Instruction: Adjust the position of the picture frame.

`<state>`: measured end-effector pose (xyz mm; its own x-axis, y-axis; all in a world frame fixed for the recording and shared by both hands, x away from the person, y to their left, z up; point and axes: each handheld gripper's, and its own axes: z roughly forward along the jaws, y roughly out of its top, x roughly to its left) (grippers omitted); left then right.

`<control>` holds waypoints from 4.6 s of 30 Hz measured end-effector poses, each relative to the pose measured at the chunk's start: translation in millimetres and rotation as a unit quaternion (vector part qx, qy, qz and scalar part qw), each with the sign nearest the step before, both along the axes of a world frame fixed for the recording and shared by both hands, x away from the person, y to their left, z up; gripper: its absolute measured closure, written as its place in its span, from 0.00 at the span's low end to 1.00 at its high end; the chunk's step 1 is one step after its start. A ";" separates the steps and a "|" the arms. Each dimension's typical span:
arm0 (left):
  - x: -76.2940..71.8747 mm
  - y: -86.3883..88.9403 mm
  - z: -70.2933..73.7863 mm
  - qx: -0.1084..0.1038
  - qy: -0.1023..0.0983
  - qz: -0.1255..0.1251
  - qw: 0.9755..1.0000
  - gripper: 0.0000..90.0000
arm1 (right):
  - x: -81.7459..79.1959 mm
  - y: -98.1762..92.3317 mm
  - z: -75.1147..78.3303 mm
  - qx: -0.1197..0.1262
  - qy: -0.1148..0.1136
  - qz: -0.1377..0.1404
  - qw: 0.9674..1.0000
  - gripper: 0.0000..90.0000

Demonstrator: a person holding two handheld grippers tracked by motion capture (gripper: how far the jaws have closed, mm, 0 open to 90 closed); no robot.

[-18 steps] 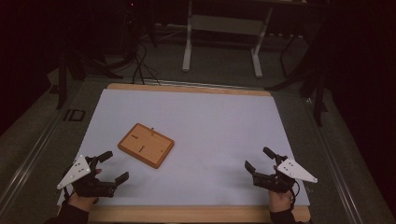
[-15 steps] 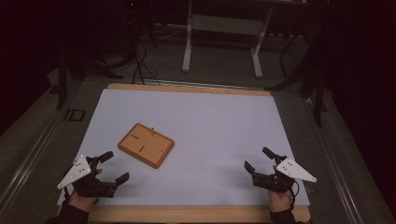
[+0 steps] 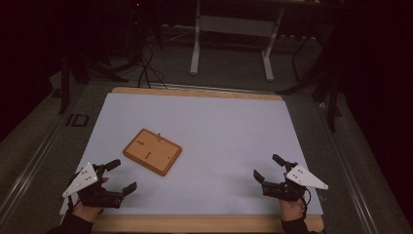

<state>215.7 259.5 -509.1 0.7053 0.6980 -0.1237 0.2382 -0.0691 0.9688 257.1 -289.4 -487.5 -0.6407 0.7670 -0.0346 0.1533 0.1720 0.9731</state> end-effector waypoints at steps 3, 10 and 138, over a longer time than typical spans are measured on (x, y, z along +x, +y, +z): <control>-4.1 -2.6 8.6 0.012 0.020 0.003 1.000 0.00 | -1.2 0.6 1.4 0.000 -0.005 0.001 1.000 0.12; -5.1 -8.8 20.3 0.011 0.025 -0.015 1.000 0.00 | -2.8 2.5 2.8 0.000 -0.012 0.005 1.000 0.12; 173.9 -66.9 -22.3 0.162 0.135 0.046 0.976 0.94 | 6.4 7.8 -7.0 0.006 0.008 0.038 0.999 0.12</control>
<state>389.6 192.6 -531.4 0.6107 0.7897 -0.0584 0.5010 -0.3283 0.8008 263.5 -281.5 -494.5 -0.6974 0.7165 -0.0161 0.1550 0.1728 0.9727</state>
